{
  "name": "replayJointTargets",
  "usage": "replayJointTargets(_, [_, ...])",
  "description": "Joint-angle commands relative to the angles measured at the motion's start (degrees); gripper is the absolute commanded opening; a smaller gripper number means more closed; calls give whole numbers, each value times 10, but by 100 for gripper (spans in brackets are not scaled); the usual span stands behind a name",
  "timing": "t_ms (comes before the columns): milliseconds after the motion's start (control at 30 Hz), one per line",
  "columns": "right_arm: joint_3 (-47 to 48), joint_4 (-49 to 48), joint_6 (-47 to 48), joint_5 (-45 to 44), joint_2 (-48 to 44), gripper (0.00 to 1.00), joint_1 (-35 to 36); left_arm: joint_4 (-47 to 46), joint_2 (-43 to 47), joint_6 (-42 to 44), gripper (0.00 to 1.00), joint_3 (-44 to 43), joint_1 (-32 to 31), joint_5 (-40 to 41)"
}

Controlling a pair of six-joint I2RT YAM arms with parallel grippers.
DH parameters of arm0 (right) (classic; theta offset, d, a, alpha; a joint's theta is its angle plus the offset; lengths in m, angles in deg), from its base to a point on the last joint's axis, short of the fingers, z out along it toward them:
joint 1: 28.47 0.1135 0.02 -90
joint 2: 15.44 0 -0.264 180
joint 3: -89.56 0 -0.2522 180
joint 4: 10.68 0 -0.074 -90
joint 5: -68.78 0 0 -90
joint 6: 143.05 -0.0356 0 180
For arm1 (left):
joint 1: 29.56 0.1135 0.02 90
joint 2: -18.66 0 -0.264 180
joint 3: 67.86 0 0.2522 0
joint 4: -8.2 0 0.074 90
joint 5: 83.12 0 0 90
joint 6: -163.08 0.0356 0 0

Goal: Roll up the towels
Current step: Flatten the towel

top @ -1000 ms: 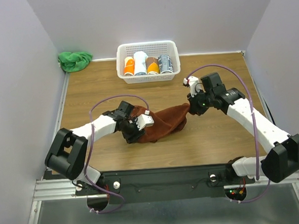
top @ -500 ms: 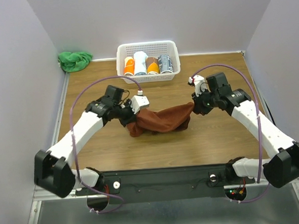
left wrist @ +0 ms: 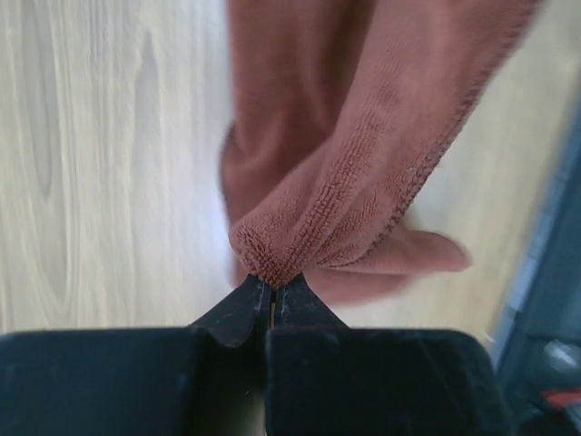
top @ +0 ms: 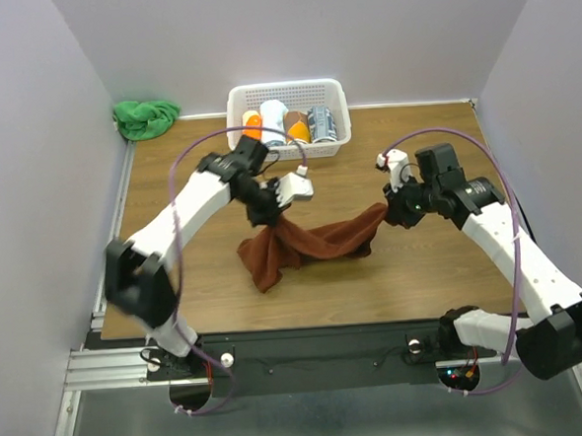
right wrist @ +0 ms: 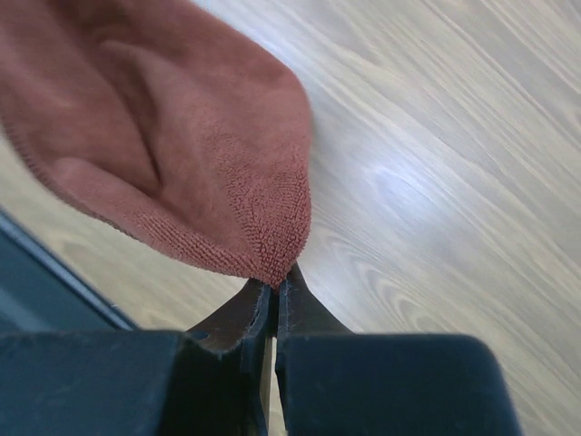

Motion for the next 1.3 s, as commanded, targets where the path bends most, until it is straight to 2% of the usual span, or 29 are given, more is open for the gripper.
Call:
replayJointTargets(0, [-10, -17, 15, -27, 38, 1, -70, -16, -135, 19, 0, -95, 7, -30])
replayJointTargets(67, [-8, -20, 17, -25, 75, 0, -87, -15, -222, 7, 6, -180, 13, -45])
replayJointTargets(100, [-7, -20, 17, -25, 110, 1, -92, -13, -265, -4, 18, -230, 21, -56])
replayJointTargets(133, [-8, -23, 17, -22, 122, 1, -93, -13, -279, -7, 24, -250, 26, -58])
replayJointTargets(167, [-9, -24, 16, -18, 134, 1, -93, -12, -291, -12, 31, -265, 29, -63])
replayJointTargets(200, [-11, -32, 10, -12, 161, 1, -94, -13, -301, -16, 47, -278, 36, -63])
replayJointTargets(300, [-10, -40, 3, -9, 198, 1, -95, -17, -288, -37, 57, -296, 48, -64])
replayJointTargets(333, [-8, -42, -2, -7, 215, 1, -96, -26, -261, -43, 64, -275, 54, -71])
replayJointTargets(400, [-7, -49, -10, 5, 224, 1, -96, -44, -203, -58, 65, -233, 52, -68])
replayJointTargets(467, [-3, -52, -17, 9, 236, 1, -96, -76, -159, -67, 61, -152, 37, -70])
replayJointTargets(533, [0, -54, -22, 9, 246, 1, -98, -120, -111, -102, 55, -80, 14, -53])
replayJointTargets(633, [4, -55, -33, 15, 259, 1, -103, -182, -91, -180, 53, -21, -29, -33])
replayJointTargets(700, [5, -53, -36, 16, 265, 1, -103, -217, -102, -227, 55, -2, -58, -10])
replayJointTargets(867, [0, -54, -33, -1, 271, 1, -107, -280, -130, -279, 58, 17, -103, 28])
replayJointTargets(1033, [-9, -53, -29, -1, 269, 1, -110, -295, -182, -296, 57, 3, -150, 80])
replayJointTargets(1267, [-23, -53, -23, 1, 264, 1, -111, -309, -212, -305, 56, -1, -165, 111])
